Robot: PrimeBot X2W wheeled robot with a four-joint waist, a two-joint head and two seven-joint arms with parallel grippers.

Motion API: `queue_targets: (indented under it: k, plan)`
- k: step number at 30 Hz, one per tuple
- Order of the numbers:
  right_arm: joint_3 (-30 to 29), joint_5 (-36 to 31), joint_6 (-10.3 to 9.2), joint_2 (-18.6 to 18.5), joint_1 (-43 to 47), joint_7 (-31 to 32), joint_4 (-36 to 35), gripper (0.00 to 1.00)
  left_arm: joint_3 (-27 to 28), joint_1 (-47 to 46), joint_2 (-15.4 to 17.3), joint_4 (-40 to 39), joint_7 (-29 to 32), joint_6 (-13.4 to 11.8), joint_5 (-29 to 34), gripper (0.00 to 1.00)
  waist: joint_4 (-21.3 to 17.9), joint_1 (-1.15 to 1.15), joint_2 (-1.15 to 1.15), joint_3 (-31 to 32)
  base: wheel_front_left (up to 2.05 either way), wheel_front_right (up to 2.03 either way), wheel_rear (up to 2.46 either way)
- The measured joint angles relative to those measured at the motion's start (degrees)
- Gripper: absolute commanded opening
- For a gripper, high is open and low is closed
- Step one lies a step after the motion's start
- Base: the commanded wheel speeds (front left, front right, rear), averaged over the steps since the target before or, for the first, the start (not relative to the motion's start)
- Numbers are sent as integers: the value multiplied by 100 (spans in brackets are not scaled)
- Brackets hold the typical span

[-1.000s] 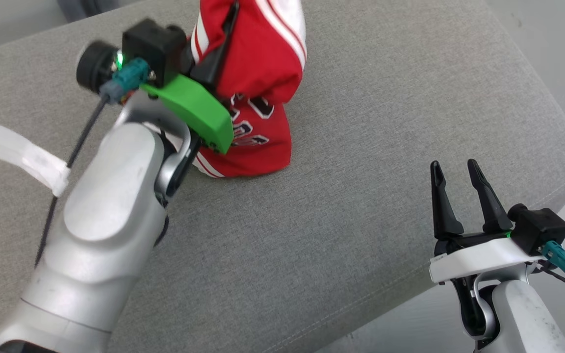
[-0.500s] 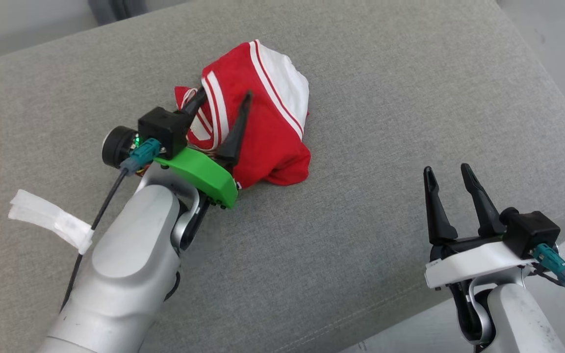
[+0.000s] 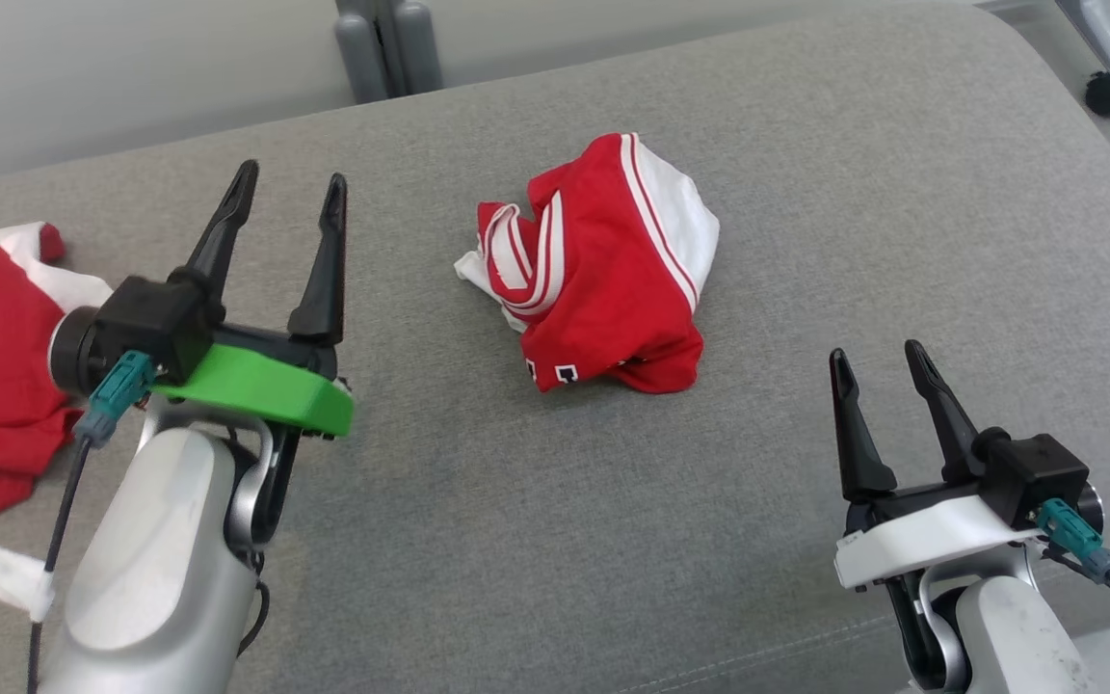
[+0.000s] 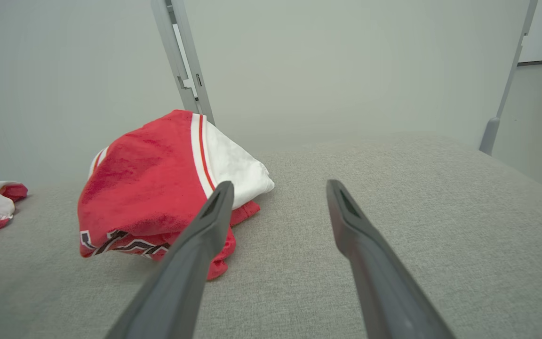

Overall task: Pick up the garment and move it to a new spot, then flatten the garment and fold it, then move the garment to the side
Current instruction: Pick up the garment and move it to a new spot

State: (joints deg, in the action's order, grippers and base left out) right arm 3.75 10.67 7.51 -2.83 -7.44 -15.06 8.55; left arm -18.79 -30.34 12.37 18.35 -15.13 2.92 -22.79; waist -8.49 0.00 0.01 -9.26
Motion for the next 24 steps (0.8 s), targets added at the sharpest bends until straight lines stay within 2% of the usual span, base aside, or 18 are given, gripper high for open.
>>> queue_targets:
  k: [5, 11, 24]
  plan:
    - [16, -71, 0, 2, 66, 0, -2, 100, 472, 761, 167, -293, 1, -42, 145, 100, 285, 0, 0, 210, 0, 0, 0]
    - [35, -134, 0, 2, 217, 0, 0, 100, 938, 1630, 156, -643, 0, -66, 259, 100, 549, 0, 0, 460, 0, 0, 0]
    - [-114, -170, 0, 1, 500, 0, -68, 100, 1629, 2741, -245, -1169, 0, 59, 530, 100, 866, 0, 0, 758, 0, 0, 0]
